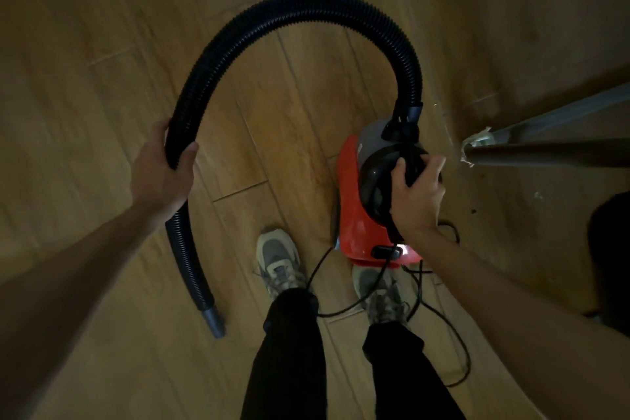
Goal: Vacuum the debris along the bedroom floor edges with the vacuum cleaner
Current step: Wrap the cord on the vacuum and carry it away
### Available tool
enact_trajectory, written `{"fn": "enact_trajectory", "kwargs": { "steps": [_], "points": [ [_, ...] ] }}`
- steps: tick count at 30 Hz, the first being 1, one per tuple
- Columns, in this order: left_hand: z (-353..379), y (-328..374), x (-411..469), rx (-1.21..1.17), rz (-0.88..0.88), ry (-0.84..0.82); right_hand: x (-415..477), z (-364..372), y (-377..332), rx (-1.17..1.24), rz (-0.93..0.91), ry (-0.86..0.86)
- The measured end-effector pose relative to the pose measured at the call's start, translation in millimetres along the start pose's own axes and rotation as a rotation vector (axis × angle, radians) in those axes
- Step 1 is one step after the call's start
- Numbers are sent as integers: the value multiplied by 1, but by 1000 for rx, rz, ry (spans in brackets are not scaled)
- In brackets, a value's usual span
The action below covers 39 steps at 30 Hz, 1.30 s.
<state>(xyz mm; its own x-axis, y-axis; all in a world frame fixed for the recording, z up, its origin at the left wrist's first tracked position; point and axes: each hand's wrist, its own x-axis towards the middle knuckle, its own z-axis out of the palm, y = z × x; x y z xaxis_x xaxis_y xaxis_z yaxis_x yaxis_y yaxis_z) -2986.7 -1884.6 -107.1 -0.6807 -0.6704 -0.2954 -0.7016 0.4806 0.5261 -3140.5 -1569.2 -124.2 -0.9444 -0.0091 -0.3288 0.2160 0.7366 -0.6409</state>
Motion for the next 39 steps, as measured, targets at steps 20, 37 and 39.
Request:
{"fn": "enact_trajectory", "kwargs": {
  "steps": [20, 37, 39],
  "points": [
    [-127, -6, -206, -325, -162, 150, -68, -81, -130, -73, -302, -379],
    [-411, 43, -350, -423, -352, 442, -280, -191, -409, -133, -637, -365],
    [-455, 49, -372, -445, -354, 472, -309, -204, -453, -126, -706, -361]
  ]
}}
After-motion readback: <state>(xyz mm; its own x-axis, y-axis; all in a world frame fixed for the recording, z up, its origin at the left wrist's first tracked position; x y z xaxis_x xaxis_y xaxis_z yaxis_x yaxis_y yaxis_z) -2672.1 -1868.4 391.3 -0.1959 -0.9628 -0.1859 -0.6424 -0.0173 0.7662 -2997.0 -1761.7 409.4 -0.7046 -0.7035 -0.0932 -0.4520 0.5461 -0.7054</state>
